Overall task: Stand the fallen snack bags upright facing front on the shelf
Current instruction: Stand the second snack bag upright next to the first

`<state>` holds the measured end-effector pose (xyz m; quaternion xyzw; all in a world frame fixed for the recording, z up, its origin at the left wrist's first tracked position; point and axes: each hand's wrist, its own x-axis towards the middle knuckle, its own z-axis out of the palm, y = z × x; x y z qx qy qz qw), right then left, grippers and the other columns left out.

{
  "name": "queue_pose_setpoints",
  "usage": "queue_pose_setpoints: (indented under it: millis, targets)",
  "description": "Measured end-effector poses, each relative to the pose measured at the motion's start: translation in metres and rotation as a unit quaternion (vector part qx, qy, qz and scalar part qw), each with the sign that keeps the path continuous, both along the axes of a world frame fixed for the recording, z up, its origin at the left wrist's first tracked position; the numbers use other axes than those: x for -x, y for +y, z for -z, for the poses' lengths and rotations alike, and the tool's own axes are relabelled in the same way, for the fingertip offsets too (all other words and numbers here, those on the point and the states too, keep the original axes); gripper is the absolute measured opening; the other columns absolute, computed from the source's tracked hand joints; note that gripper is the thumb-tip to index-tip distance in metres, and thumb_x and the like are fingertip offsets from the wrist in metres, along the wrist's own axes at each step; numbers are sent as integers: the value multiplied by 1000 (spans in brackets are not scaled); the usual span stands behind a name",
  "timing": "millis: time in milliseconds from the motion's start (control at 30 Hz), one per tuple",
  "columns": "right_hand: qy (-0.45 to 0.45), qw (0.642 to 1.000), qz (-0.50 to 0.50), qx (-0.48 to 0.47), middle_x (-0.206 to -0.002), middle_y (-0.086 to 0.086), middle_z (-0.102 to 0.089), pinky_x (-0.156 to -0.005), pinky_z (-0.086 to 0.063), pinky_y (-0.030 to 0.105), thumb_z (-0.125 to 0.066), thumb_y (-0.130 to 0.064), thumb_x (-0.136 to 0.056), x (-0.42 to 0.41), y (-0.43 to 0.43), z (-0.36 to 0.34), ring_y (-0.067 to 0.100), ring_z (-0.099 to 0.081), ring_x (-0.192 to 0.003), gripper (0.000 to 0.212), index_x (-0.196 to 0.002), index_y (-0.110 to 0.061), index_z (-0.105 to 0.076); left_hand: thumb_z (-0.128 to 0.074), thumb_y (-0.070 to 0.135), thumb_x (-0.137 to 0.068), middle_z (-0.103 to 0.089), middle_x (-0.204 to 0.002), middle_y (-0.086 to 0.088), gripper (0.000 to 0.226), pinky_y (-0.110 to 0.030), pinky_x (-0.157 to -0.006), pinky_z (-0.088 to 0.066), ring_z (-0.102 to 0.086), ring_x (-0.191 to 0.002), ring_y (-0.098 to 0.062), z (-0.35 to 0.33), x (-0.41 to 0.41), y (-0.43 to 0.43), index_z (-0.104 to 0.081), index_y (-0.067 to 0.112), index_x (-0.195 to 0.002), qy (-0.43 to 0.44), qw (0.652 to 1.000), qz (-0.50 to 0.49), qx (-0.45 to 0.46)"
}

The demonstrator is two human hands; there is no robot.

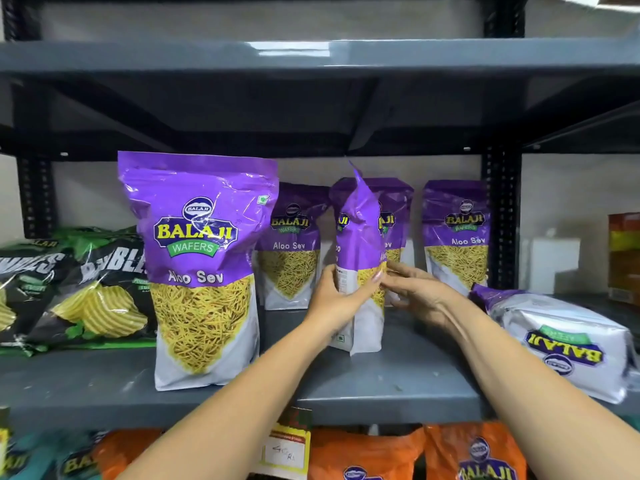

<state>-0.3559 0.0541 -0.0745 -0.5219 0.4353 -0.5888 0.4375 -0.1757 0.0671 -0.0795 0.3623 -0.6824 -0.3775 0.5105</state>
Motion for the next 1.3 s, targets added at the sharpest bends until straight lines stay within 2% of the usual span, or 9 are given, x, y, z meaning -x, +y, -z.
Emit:
queue_pose_setpoints:
  millis: [67, 167, 400, 533, 633, 800, 967, 1133, 1300]
  targets:
    - [2, 1000, -17, 7, -128, 3, -60, -92, -37, 34, -71, -8, -76, -3, 2, -2, 11, -57, -104, 75, -144, -17, -41, -72, 44, -79, -69, -111, 5, 44, -19, -86, -49, -64, -101, -11, 0, -13, -11, -54, 25, -115, -50, 998, 39, -3]
    - [2, 997, -78, 15, -100, -5, -70, -75, -37, 29, -77, -13, -61, -10, 7, -3, 11, -54, -89, 63, -121, -20, -60, -65, 39, -87, -67, -123, 2, 32, -29, -102, -47, -63, -113, -16, -6, -27, -18, -55, 31, -116, -86, 992, 85, -33]
    - [2, 999, -7, 49, -80, -7, -79, -58, -55, 20, -81, -2, -61, -13, 10, 2, 4, -74, -71, 61, -115, -16, -57, -56, 25, -94, -78, -84, 16, 18, -17, -58, -56, -73, -71, 0, 2, -35, -23, -60, 30, -110, 52, 973, 182, -130]
    - [61, 992, 93, 65, -98, -1, -70, -77, -56, 26, -95, -28, -40, -21, 11, 8, 10, -72, -86, 99, -123, -16, -44, -52, 20, -96, -69, -113, -4, 33, -26, -82, -55, -68, -89, -12, 5, -32, -20, -53, 23, -129, 127, 968, 176, -129]
    - [133, 976, 155, 81, -114, -3, -62, -97, -50, 34, -90, -56, -23, -29, 17, 12, 14, -63, -106, 111, -117, -26, -38, -45, 18, -98, -73, -103, -8, 28, -27, -80, -58, -72, -82, -15, 4, -32, -18, -59, 13, -123, 166, 956, 189, -149]
    - [167, 983, 51, 63, -117, -8, -68, -86, -52, 23, -94, -37, -41, -31, 26, 11, 7, -67, -104, 108, -132, -26, -37, -47, 18, -98, -56, -138, -25, 47, -50, -110, -41, -55, -127, -39, 2, -31, -15, -41, 0, -141, 181, 962, 100, -181]
    - [162, 986, 10, 48, -127, 3, -67, -104, -48, 40, -93, -24, -41, -26, 37, 13, 18, -64, -116, 107, -135, -20, -42, -48, 20, -98, -54, -141, -23, 47, -50, -112, -38, -53, -130, -38, 0, -30, -13, -41, 1, -141, 167, 968, 80, -171]
    - [162, 985, 22, 55, -123, 0, -68, -101, -50, 36, -92, -25, -40, -30, 49, 17, 14, -66, -112, 104, -133, -22, -43, -45, 27, -99, -56, -141, -17, 47, -36, -95, -47, -56, -127, -32, 1, -36, -6, -42, 8, -142, 134, 971, 102, -171]
    - [181, 979, 30, 93, -109, -13, -71, -73, -52, 9, -91, -30, -41, -36, 72, 22, -8, -68, -93, 89, -119, -34, -49, -42, 30, -100, -58, -141, -9, 45, -28, -76, -50, -59, -119, -24, 4, -48, 16, -39, 19, -143, 108, 973, 129, -159]
